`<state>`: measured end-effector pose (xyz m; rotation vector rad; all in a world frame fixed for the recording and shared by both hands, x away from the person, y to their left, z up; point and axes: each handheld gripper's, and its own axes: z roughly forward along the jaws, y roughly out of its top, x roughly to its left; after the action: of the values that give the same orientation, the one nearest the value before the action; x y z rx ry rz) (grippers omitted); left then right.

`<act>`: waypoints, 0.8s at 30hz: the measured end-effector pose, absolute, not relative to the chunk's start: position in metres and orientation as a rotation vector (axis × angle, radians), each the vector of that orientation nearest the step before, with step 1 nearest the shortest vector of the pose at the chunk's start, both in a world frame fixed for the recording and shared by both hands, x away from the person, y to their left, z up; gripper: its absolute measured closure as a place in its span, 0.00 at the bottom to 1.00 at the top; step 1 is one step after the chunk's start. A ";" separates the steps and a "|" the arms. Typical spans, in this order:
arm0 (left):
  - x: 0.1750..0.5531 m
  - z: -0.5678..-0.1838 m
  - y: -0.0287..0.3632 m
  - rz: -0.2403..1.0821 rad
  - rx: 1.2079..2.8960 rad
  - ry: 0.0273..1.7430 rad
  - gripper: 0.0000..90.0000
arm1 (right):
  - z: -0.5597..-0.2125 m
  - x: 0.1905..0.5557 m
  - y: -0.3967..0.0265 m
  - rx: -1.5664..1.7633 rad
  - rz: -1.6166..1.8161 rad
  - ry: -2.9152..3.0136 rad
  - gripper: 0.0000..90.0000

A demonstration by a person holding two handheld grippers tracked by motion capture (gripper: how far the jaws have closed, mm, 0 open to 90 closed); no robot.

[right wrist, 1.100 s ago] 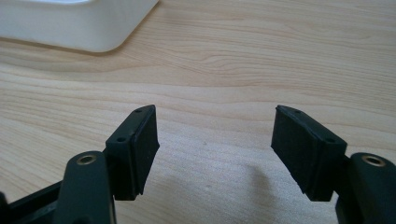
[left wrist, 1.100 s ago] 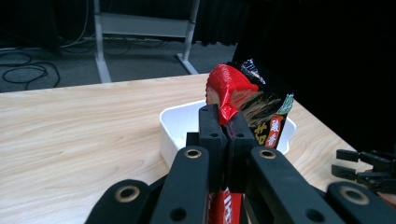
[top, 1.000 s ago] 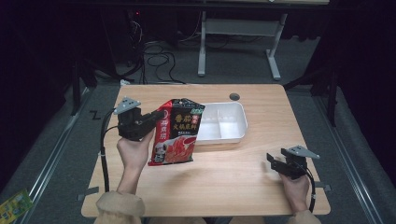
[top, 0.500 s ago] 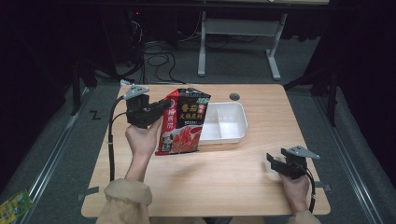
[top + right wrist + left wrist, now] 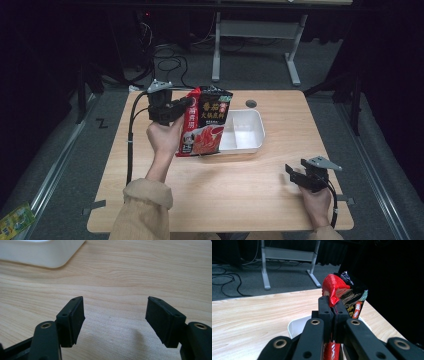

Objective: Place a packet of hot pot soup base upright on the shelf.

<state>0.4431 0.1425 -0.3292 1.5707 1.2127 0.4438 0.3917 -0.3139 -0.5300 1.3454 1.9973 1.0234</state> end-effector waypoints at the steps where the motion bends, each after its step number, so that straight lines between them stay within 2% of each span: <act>1: 0.443 -0.329 0.142 0.444 1.571 1.213 0.98 | -0.530 0.392 -0.314 1.345 1.023 1.997 0.36; 24: 0.472 -0.334 0.112 0.504 1.587 1.244 0.98 | -0.530 0.392 -0.314 1.334 1.012 2.004 0.36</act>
<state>0.4721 0.1120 -0.3345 1.5865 1.2443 0.5043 0.3919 -0.3136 -0.5303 1.3343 2.0036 1.0119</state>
